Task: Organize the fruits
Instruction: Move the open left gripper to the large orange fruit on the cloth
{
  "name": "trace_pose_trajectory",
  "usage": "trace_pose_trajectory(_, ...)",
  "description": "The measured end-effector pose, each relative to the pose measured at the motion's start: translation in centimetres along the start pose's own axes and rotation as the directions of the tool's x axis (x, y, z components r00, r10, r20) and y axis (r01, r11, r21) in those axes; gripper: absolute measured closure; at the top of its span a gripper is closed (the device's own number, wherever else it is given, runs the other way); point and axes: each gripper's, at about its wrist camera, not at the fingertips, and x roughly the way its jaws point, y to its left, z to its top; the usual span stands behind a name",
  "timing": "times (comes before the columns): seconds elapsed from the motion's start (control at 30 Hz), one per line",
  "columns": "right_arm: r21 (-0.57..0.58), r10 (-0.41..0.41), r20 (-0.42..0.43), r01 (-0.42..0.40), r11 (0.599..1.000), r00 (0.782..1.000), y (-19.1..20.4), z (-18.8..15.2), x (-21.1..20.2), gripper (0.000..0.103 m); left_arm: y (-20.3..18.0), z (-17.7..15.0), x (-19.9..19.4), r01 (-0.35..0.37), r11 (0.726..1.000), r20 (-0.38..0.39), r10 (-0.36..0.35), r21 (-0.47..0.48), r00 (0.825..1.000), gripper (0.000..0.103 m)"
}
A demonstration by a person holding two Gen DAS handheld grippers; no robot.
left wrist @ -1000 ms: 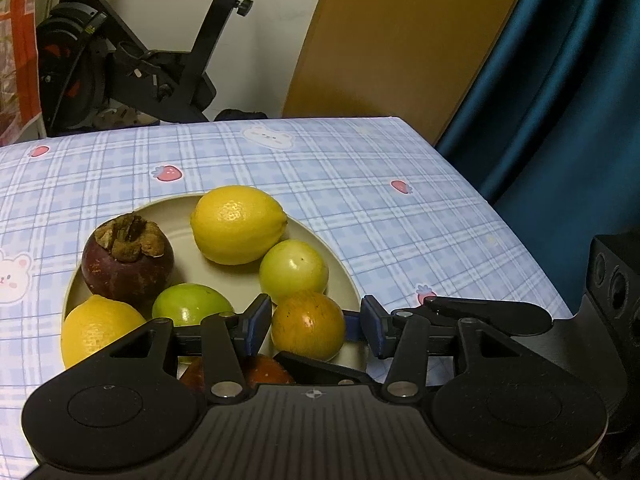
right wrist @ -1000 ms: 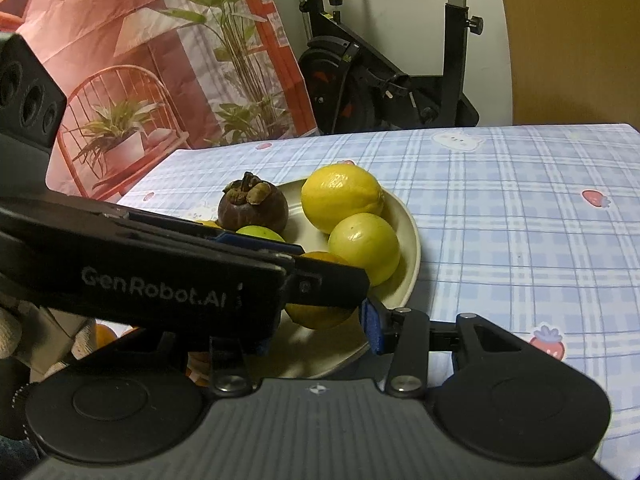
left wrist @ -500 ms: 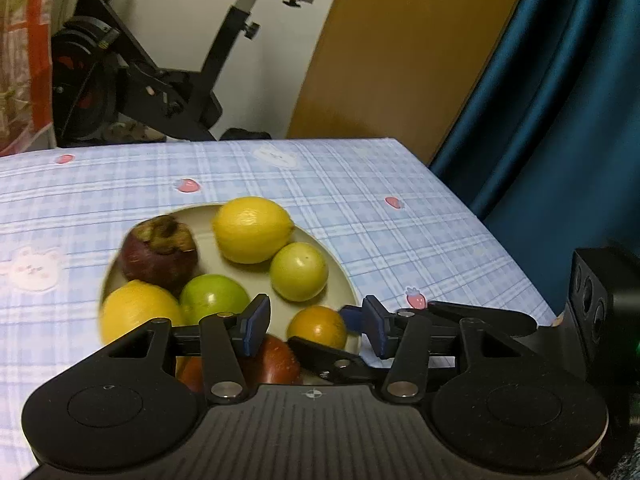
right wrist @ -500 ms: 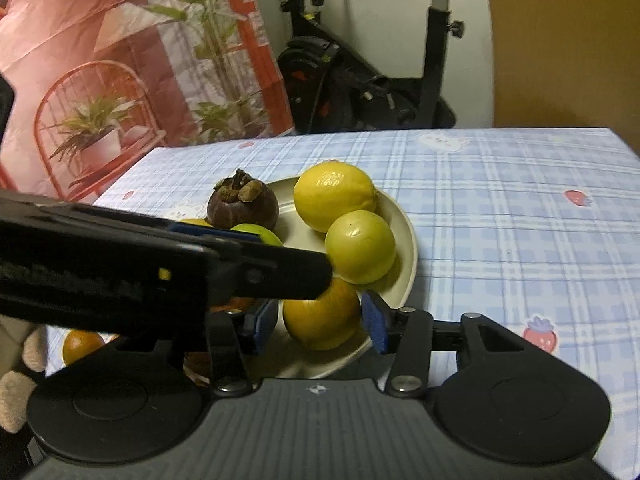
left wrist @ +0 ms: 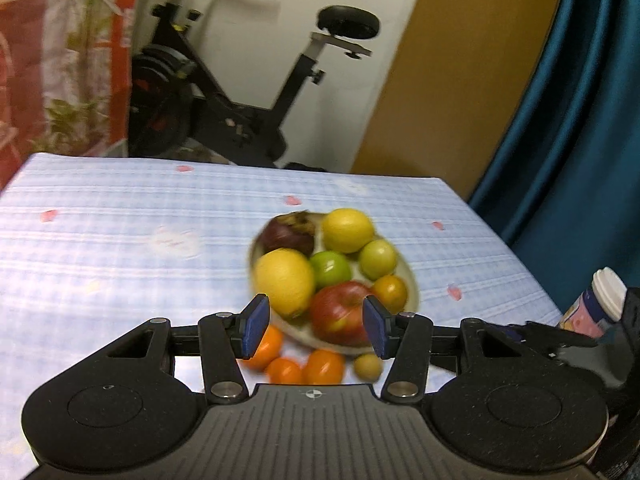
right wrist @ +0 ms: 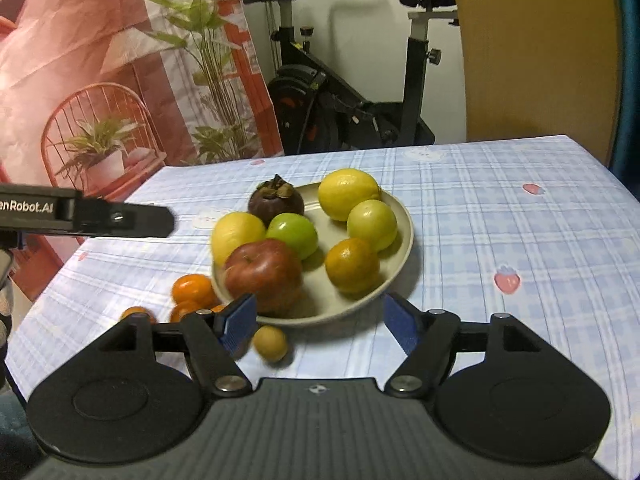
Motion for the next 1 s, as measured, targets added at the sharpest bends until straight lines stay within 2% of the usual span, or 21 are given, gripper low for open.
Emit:
trace_pose_trajectory(0.23,0.019,-0.008,0.039,0.008,1.0,0.999,1.7,-1.8,-2.3,0.03,2.0,-3.3,-4.1,-0.046,0.997,0.01,0.047,-0.056,0.999,0.049)
trace_pose_trajectory(0.57,0.003,0.046,0.073,-0.046,0.999,0.996,3.8,-3.5,-4.0,0.03,3.2,-6.0,-7.1,-0.114,0.991,0.015,0.116,-0.073,0.993,0.049)
trace_pose_trajectory(0.8,0.009,0.042,0.077,-0.042,0.999,0.996,3.3,-3.8,-4.2,0.03,3.0,-6.0,-6.8,-0.119,0.99,0.019,0.121,-0.081,0.992,0.049)
trace_pose_trajectory(1.0,0.026,0.03,0.076,-0.032,0.999,0.997,2.4,-4.0,-4.0,0.03,3.2,-6.4,-6.0,-0.122,0.989,-0.01,0.122,-0.087,0.993,0.049)
